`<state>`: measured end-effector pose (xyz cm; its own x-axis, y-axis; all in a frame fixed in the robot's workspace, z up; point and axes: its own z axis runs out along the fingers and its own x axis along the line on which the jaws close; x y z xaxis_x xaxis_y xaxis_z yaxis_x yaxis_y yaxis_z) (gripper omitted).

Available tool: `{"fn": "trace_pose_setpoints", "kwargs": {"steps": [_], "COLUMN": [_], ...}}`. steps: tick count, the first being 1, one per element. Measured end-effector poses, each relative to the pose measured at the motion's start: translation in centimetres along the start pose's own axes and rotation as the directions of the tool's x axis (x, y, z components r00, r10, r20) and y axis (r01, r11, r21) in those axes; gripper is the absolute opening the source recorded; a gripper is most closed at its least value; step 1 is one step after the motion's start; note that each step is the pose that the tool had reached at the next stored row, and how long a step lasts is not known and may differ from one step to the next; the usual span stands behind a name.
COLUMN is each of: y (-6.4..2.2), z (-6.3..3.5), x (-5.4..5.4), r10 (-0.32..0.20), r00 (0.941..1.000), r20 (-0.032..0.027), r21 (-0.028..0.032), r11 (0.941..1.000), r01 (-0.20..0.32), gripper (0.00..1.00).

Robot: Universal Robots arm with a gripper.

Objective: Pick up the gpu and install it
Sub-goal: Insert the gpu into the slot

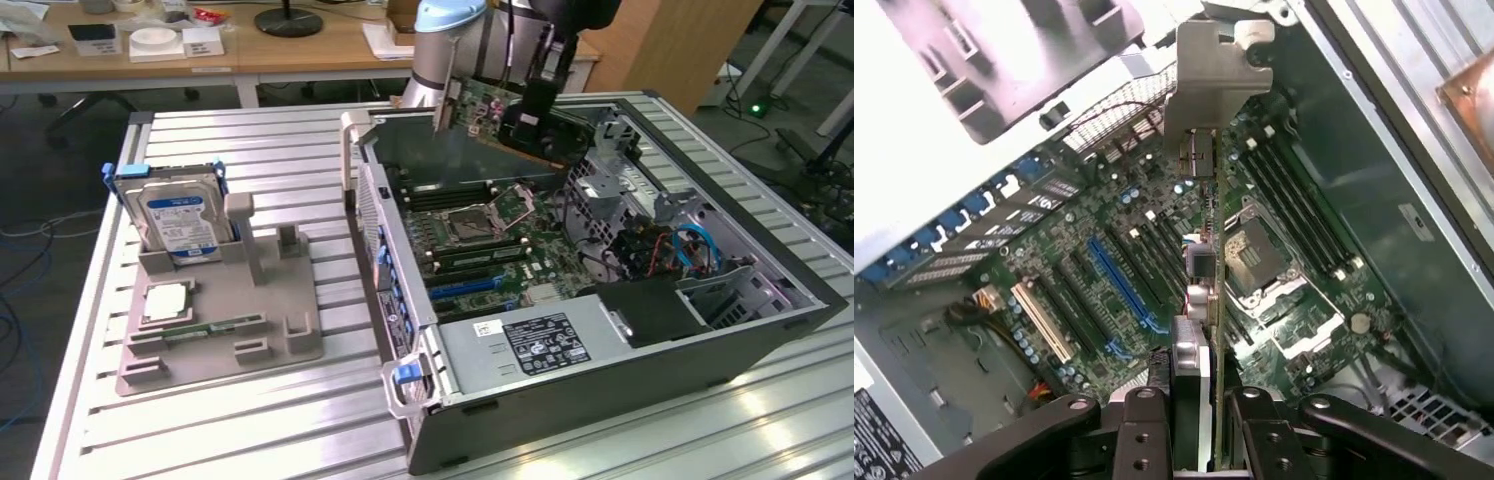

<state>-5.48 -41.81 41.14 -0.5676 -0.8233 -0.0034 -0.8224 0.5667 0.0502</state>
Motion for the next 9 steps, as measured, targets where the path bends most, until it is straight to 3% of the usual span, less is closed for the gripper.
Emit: {"fn": "trace_pose_setpoints", "kwargs": {"steps": [2,4,5,9], "y": [0.00,0.01,0.00,-0.01], "z": [0.03,0.07,0.09,0.17], "x": [0.00,0.01,0.00,0.01], "r10": [-0.033,-0.062,-0.075,-0.096], "r00": [0.9995,0.9981,0.9972,0.9952], "r20": [-0.0007,0.0014,0.0037,0.0202], "r21": [0.0010,0.0071,0.0123,0.0420], "r11": [0.9995,0.9980,0.9971,0.9946], "r01": [0.033,0.062,0.075,0.095], "gripper": [0.28,0.28,0.28,0.28]}}
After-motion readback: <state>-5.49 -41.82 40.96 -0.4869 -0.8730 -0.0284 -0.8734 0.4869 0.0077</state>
